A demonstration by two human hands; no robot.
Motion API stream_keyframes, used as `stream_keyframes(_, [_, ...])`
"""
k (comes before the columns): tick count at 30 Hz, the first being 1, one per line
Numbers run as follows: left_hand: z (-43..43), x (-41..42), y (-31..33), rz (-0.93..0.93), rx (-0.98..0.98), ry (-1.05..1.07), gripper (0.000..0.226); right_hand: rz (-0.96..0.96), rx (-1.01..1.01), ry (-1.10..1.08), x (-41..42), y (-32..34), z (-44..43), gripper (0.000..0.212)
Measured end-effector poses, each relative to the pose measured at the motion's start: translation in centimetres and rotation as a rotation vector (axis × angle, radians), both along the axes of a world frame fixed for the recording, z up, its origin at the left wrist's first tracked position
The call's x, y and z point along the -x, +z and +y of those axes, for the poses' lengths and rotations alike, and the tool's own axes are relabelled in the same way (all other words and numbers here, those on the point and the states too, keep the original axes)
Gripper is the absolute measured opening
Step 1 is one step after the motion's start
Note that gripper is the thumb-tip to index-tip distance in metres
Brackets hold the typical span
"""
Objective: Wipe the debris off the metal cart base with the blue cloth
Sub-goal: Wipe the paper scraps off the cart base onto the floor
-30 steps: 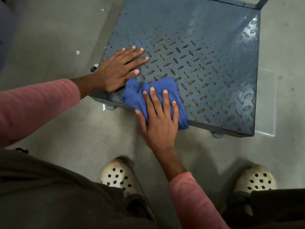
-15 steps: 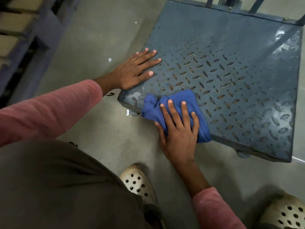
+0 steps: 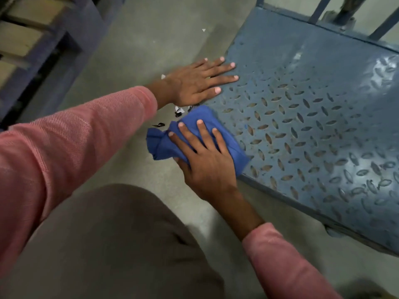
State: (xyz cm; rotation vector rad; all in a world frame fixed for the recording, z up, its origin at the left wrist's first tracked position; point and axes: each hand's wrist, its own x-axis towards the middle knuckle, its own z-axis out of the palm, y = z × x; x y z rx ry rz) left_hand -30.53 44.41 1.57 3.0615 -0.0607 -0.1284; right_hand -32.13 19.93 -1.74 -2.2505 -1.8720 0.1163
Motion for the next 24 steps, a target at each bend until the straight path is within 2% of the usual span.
stream_keyframes(5, [0.1, 0.2, -0.5, -0.035, 0.054, 0.002, 0.056, -0.051, 0.046, 0.123, -0.8, 0.4, 1.4, 0.054])
stream_keyframes(8, [0.1, 0.4, -0.8, -0.057, 0.080, 0.014, 0.055, -0.096, 0.078, 0.206, -2.7, 0.5, -2.2, 0.055])
stream_keyframes(14, [0.1, 0.5, -1.5, -0.101, 0.108, 0.033, 0.056, -0.159, 0.167, 0.178, -6.1, 1.5, -8.4, 0.060])
stream_keyframes(24, [-0.6, 0.9, -1.2, -0.096, 0.048, 0.054, 0.057, -0.184, 0.160, 0.343, -3.1, 1.1, 2.0, 0.057])
